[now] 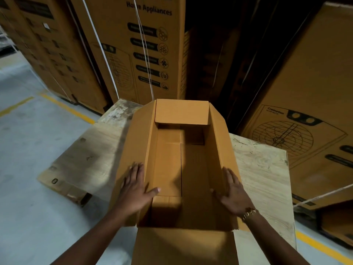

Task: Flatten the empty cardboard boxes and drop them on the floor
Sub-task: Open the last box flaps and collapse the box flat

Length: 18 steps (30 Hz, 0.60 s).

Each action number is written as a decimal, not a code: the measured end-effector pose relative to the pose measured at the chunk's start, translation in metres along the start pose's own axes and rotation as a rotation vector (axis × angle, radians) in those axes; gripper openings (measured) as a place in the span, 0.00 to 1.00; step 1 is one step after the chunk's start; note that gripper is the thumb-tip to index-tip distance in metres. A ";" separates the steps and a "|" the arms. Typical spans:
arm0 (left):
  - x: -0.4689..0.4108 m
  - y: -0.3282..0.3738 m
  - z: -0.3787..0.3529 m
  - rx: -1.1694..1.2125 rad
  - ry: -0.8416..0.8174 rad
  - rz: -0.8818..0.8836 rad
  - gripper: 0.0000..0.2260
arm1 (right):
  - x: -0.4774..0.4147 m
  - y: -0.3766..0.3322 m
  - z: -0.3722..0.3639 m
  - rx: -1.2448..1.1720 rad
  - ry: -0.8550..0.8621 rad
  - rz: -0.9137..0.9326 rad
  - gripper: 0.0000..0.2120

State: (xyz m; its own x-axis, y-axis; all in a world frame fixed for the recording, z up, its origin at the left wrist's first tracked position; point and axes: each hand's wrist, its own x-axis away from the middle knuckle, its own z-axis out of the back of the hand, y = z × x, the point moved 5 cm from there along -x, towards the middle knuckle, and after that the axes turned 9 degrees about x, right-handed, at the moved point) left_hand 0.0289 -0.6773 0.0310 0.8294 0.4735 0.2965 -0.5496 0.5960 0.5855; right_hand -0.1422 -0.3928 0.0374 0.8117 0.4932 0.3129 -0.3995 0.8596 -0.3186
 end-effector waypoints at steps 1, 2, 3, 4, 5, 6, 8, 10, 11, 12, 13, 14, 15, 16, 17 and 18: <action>-0.021 0.007 0.005 -0.019 0.012 -0.002 0.50 | -0.015 -0.009 0.009 0.026 0.038 0.010 0.48; -0.042 0.014 0.009 -0.033 0.023 -0.009 0.49 | -0.030 -0.019 0.019 0.032 0.086 0.027 0.46; -0.062 0.021 0.014 -0.043 0.032 -0.017 0.48 | -0.045 -0.031 0.029 0.017 0.132 0.056 0.43; -0.083 0.027 0.017 -0.047 0.040 -0.025 0.49 | -0.062 -0.044 0.037 -0.018 0.163 0.092 0.41; -0.102 0.032 0.021 -0.038 0.047 -0.025 0.49 | -0.080 -0.058 0.042 -0.084 0.166 0.130 0.38; -0.119 0.035 0.023 -0.014 0.058 -0.018 0.49 | -0.099 -0.070 0.044 -0.197 0.134 0.145 0.36; -0.143 0.039 0.027 0.063 0.091 0.015 0.48 | -0.135 -0.091 0.042 -0.630 0.006 0.047 0.32; -0.155 0.041 0.027 0.127 0.127 0.033 0.45 | -0.167 -0.105 0.032 -1.063 -0.151 -0.152 0.20; -0.158 0.040 0.025 0.136 0.141 0.033 0.45 | -0.179 -0.110 0.028 -1.204 -0.210 -0.227 0.12; -0.159 0.038 0.024 0.132 0.152 0.029 0.44 | -0.192 -0.112 0.024 -1.310 -0.227 -0.289 0.08; -0.159 0.035 0.022 0.127 0.161 0.025 0.44 | -0.203 -0.111 0.021 -1.394 -0.220 -0.337 0.08; -0.160 0.033 0.021 0.134 0.171 0.020 0.44 | -0.212 -0.111 0.021 -1.476 -0.196 -0.363 0.11; -0.162 0.030 0.020 0.149 0.178 0.019 0.44 | -0.220 -0.111 0.021 -1.543 -0.157 -0.374 0.14; -0.162 0.030 0.020 0.167 0.182 0.020 0.45 | -0.226 -0.112 0.023 -1.592 -0.104 -0.366 0.14; -0.163 0.030 0.019 0.182 0.185 0.023 0.45 | -0.233 -0.113 0.027 -1.604 -0.030 -0.327 0.11; -0.163 0.030 0.018 0.194 0.193 0.018 0.45 | -0.240 -0.114 0.035 -1.554 0.080 -0.262 0.08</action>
State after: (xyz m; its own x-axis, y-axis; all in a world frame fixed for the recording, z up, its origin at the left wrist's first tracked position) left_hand -0.1213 -0.7487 0.0141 0.7750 0.6089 0.1693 -0.5189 0.4602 0.7204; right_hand -0.3066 -0.6043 0.0295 0.8248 0.3077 0.4744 0.5192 -0.0799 -0.8509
